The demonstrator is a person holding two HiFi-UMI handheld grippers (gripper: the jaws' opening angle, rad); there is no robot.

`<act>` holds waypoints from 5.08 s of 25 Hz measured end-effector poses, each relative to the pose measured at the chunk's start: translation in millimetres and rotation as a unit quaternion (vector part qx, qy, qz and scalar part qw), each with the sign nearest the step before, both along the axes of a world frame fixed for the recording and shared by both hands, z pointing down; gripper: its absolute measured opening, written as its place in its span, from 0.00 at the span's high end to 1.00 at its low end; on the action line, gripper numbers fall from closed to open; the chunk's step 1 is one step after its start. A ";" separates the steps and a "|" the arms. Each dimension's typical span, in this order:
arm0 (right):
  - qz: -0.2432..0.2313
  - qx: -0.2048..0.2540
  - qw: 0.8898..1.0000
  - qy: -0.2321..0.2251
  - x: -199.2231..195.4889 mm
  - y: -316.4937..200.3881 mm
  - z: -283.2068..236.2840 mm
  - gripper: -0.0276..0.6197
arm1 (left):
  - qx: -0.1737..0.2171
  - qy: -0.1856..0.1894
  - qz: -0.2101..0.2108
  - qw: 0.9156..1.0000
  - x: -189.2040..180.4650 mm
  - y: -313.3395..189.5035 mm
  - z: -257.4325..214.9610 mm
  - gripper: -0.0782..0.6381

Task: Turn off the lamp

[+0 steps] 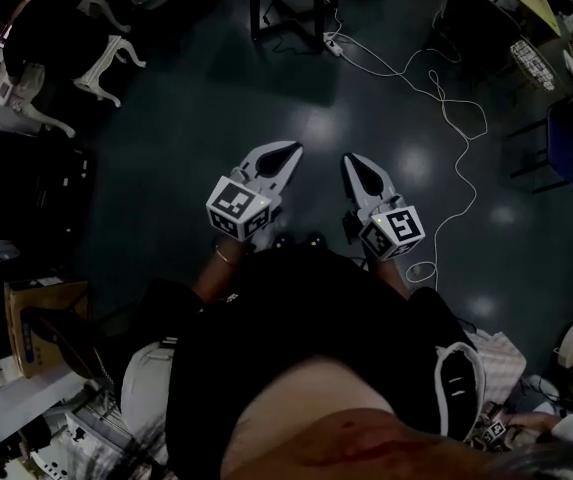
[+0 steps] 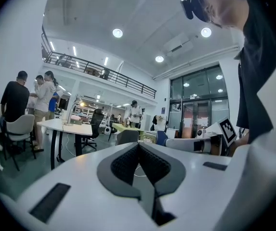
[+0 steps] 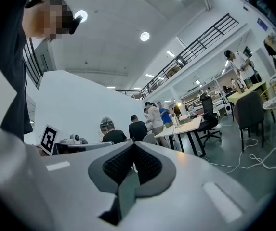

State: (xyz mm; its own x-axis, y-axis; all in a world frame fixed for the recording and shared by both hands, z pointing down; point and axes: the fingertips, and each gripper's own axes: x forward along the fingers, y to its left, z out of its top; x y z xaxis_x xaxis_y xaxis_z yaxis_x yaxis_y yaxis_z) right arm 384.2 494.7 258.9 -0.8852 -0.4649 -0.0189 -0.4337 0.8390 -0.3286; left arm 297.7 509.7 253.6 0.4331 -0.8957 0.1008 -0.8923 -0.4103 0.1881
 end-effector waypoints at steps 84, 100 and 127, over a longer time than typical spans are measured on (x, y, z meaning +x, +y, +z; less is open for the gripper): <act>-0.018 0.021 1.000 -0.003 -250.8 -333.7 6.2 0.95 | -0.023 0.008 -0.084 0.996 -300.2 -286.9 45.4 0.88; -0.013 -0.002 1.000 -0.004 -233.8 -469.1 26.5 0.95 | -0.027 -0.003 -0.073 0.997 -289.3 -432.4 40.0 0.88; -0.060 -0.025 0.998 0.015 -314.7 -533.9 55.4 0.95 | -0.045 -0.039 -0.094 0.994 -354.8 -500.4 66.4 0.88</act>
